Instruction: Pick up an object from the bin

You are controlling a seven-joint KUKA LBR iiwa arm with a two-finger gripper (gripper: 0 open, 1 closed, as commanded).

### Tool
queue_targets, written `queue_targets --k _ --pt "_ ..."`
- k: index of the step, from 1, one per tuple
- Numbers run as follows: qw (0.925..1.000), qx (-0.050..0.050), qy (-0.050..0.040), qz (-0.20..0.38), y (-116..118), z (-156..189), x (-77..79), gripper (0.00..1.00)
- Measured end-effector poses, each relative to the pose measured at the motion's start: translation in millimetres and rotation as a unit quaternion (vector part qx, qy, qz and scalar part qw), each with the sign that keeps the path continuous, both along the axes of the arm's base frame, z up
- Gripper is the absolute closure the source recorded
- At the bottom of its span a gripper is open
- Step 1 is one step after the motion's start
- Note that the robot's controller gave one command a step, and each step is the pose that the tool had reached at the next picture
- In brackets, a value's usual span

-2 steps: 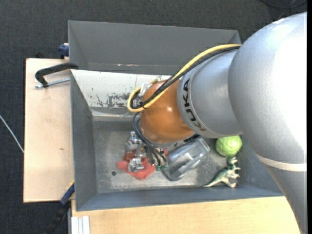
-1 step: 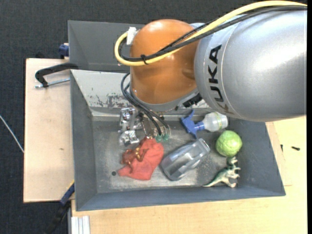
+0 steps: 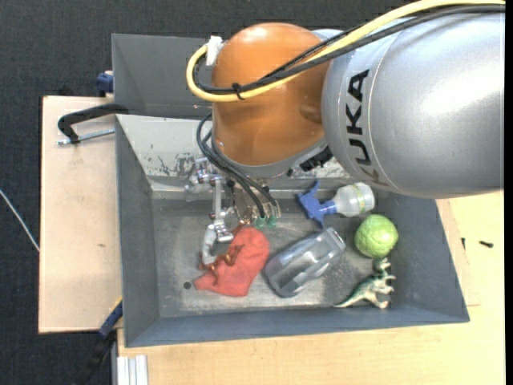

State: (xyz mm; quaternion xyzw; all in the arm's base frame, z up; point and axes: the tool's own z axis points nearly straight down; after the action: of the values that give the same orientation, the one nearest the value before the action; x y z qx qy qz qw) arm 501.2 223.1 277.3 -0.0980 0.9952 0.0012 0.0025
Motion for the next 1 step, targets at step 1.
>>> queue_targets --k 1 --pt "1.0000 0.000 0.0000 0.000 0.0 0.0 0.0 0.00"
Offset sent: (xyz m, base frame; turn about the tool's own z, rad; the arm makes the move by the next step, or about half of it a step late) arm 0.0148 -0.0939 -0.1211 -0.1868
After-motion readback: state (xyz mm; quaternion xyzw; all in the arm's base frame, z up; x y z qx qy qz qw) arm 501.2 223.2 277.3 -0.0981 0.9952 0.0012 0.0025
